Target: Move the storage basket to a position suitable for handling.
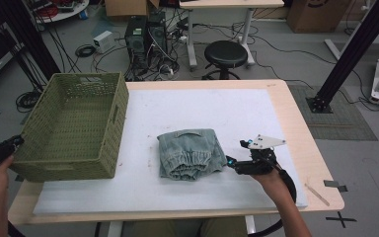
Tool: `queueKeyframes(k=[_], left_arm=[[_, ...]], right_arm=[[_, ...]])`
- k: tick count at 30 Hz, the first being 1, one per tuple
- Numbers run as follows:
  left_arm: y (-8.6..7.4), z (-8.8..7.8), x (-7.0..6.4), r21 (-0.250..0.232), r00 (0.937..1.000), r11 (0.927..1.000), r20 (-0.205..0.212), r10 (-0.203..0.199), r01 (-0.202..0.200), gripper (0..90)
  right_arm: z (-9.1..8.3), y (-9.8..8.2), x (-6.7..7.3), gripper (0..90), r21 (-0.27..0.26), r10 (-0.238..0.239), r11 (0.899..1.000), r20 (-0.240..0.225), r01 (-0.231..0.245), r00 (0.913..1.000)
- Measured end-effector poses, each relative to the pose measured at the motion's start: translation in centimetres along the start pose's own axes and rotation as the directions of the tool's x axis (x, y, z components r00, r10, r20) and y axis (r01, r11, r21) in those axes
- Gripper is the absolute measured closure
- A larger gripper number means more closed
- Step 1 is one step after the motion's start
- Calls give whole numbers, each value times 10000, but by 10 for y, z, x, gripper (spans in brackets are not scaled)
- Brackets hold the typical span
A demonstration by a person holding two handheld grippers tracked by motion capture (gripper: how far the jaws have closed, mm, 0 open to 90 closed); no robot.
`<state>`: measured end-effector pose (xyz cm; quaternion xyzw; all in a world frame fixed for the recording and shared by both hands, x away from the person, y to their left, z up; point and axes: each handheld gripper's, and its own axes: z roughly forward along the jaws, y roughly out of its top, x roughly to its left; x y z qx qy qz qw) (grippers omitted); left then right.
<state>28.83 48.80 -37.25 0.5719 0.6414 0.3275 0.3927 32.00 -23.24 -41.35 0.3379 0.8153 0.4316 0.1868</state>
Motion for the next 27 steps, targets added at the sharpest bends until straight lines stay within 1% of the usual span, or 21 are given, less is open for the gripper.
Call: queueKeyframes(k=[3, 4, 5, 6, 7, 9, 12, 13, 14, 15, 16, 17, 18, 20, 23, 27], left_arm=[[0, 0, 2, 30, 9999, 10000, 103, -79, 78, 832], [0, 1, 3, 55, 9998, 9998, 22, -193, 193, 799], [0, 1, 4, 73, 9997, 9996, -6, -259, 259, 705], [-1, 1, 6, 61, 9987, 9988, 165, -487, 486, 668], [-1, 2, 7, 58, 9984, 9986, 222, -527, 526, 653], [0, 2, 6, 134, 9992, 9993, 199, -345, 343, 647], [3, 8, 3, 552, 9994, 9985, 332, 3, -21, 647], [4, 10, 2, 675, 9993, 9976, 362, 98, -122, 648], [4, 10, 2, 729, 9992, 9973, 403, 81, -110, 666], [4, 11, 3, 844, 9981, 9964, 613, 23, -75, 709], [5, 11, 2, 920, 9986, 9957, 520, 17, -65, 758], [6, 10, 2, 1014, 9995, 9948, 309, -14, -17, 793], [6, 10, 3, 1023, 9996, 9947, 294, -14, -17, 835], [5, 10, 3, 965, 9995, 9953, 301, -74, 44, 839], [5, 9, 2, 972, 9999, 9952, 163, 42, -57, 841], [6, 9, 5, 996, 9997, 9950, 243, -34, 10, 842]], right_arm=[[2, 1, 1, 217, 10, 8, 10000, -23, -8, 10000], [2, 1, 1, 218, -5, -32, 10000, -36, 32, 10000], [3, 2, 2, 218, 14, -52, 10000, -48, 52, 10000], [4, 3, 3, 217, 40, -60, 10000, -73, 61, 10000], [4, 3, 3, 217, 31, -67, 10000, -77, 67, 9999], [5, 4, 4, 217, 24, -65, 10000, -82, 65, 9999], [5, 5, 5, 218, 58, -98, 9999, -81, 98, 9999], [6, 5, 5, 218, 79, -70, 9999, -101, 71, 9999], [6, 6, 5, 218, 77, -71, 9999, -103, 72, 9999], [5, 6, 5, 217, 60, -81, 9999, -84, 82, 9999], [5, 6, 5, 217, 51, -62, 10000, -68, 62, 10000], [5, 6, 4, 218, 63, -53, 10000, -66, 53, 10000], [5, 5, 4, 218, 76, -16, 10000, -54, 16, 10000], [4, 4, 3, 217, 47, 18, 10000, -33, -18, 10000], [5, 3, 3, 217, 65, 57, 10000, -38, -57, 10000], [4, 3, 2, 218, 58, 55, 10000, -50, -54, 10000]])
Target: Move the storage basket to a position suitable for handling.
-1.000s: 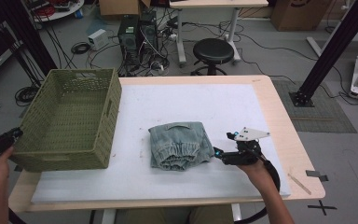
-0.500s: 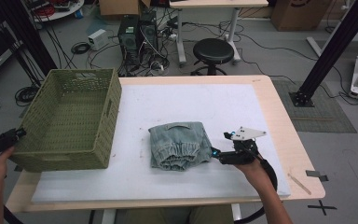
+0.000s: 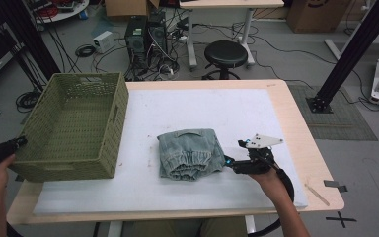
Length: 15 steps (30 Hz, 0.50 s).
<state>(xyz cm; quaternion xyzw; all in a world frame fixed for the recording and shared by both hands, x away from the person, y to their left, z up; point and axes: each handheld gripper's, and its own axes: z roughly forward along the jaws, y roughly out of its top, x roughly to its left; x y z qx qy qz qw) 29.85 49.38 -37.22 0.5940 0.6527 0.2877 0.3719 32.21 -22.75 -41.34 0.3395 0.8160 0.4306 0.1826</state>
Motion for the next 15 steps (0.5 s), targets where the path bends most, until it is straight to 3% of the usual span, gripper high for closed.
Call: queueKeyframes(k=[4, 7, 15], left_arm=[[-2, -5, 9, 17, 10000, 10000, -69, 28, -28, 842], [-7, -11, 15, -99, 9998, 9998, -63, -184, 184, 842], [-6, -10, 13, -163, 9998, 9998, -158, -111, 108, 842]], right_arm=[[-1, -1, -1, 217, 11, 21, 10000, 1, -21, 10000], [-2, 0, -2, 218, -4, 49, 10000, 21, -49, 10000], [0, 2, 0, 217, -43, -10, 10000, -46, 9, 10000]])
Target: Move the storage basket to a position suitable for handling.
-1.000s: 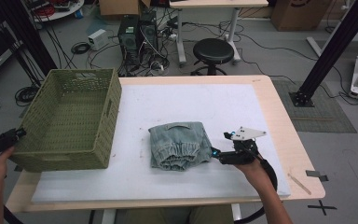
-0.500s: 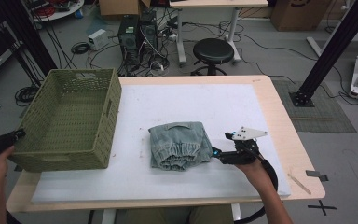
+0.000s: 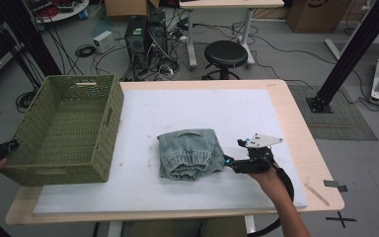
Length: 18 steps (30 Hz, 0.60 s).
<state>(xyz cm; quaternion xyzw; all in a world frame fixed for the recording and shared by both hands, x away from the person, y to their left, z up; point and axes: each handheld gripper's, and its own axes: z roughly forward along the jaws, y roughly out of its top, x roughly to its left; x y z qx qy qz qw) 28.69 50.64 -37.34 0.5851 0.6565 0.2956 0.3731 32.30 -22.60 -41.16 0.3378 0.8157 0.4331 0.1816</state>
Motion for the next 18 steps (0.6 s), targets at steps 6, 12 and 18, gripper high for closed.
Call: queueKeyframes(k=[6, 12, 18], left_arm=[[3, 4, 2, 32, 10000, 10000, 94, 18, -18, 842], [1, 4, 3, -100, 9996, 9998, 219, -150, 152, 841], [-1, 2, 4, -234, 9993, 9995, 302, -215, 222, 836]], right_arm=[[-1, -1, -1, 217, 14, 1, 10000, 64, -1, 10000], [-1, -2, -1, 218, 44, 34, 10000, 44, -35, 10000], [-2, -2, -2, 218, 1, 32, 10000, 53, -32, 10000]])
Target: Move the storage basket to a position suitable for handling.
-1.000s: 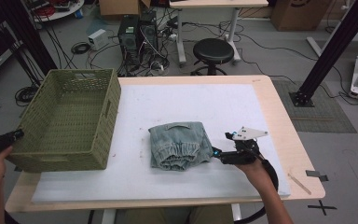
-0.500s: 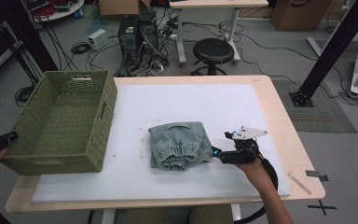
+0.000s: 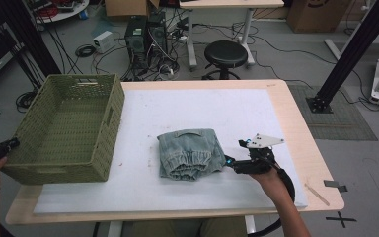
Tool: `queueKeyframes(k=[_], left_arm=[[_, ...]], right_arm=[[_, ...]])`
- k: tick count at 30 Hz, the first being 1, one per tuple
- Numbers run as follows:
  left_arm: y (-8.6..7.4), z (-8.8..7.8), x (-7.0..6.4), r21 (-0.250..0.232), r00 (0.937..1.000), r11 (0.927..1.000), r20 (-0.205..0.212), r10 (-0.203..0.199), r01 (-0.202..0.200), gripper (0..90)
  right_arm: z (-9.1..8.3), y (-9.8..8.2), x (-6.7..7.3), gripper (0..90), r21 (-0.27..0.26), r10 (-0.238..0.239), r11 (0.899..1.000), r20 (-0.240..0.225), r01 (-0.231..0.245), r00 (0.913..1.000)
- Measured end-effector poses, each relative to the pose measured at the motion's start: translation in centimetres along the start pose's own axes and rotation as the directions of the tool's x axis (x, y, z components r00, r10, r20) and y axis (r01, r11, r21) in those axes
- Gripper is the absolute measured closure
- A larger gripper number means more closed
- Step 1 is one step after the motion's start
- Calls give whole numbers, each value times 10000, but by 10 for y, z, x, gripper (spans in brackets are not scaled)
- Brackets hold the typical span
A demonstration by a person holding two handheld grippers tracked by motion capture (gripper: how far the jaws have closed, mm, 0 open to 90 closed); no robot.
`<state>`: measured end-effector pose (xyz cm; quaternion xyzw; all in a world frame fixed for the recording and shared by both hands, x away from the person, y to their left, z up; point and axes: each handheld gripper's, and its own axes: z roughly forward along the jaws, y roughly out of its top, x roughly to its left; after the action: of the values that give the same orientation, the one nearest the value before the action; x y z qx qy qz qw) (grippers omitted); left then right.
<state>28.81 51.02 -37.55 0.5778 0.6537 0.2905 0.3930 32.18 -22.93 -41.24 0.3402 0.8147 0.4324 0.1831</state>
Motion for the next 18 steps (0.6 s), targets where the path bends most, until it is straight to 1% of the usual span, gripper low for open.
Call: queueKeyframes(k=[5, 6, 7, 8, 9, 10, 12, 13, 14, 15, 16, 18], left_arm=[[0, 0, -1, -15, 10000, 10000, -10, -29, 29, 837], [0, 0, 0, -73, 10000, 10000, 11, 42, -42, 835], [-1, -2, 0, -483, 9998, 9987, 108, 155, -150, 817], [-2, -3, 0, -673, 9996, 9977, 282, 13, 6, 756], [-2, -4, 1, -751, 9984, 9970, 546, -156, 197, 688], [-2, -5, 2, -792, 9974, 9967, 711, -94, 150, 639], [-3, -8, 2, -958, 9964, 9950, 824, -204, 283, 541], [-3, -10, 1, -1114, 9971, 9933, 722, -229, 309, 501], [-3, -12, 0, -1265, 9970, 9914, 728, -251, 342, 447], [-2, -13, 0, -1399, 9957, 9892, 874, -313, 434, 413], [-2, -15, -1, -1543, 9947, 9871, 984, -282, 432, 413], [0, -18, -3, -1814, 9926, 9824, 1197, -224, 440, 379]], right_arm=[[-1, -1, 0, 218, 2, 6, 10000, 28, -6, 10000], [-1, -2, 0, 217, -21, 11, 10000, 24, -11, 10000], [-1, -2, -1, 217, -12, -7, 10000, 28, 7, 10000], [-1, -2, -1, 217, 3, 50, 10000, 34, -50, 10000], [-1, -2, -1, 218, 2, 49, 10000, 26, -49, 10000], [-2, -2, -1, 218, -13, 28, 10000, 26, -27, 10000], [-2, -1, -1, 218, -31, -8, 10000, 24, 8, 10000], [-2, -1, -1, 217, -28, 22, 10000, 4, -21, 10000], [-2, -1, 0, 217, -15, 3, 10000, 11, -3, 10000], [-2, 0, 0, 218, -43, -20, 10000, -12, 20, 10000], [-2, 0, 0, 218, -70, -41, 10000, -15, 41, 10000], [-3, -1, 0, 217, -50, -16, 10000, 8, 16, 10000]])
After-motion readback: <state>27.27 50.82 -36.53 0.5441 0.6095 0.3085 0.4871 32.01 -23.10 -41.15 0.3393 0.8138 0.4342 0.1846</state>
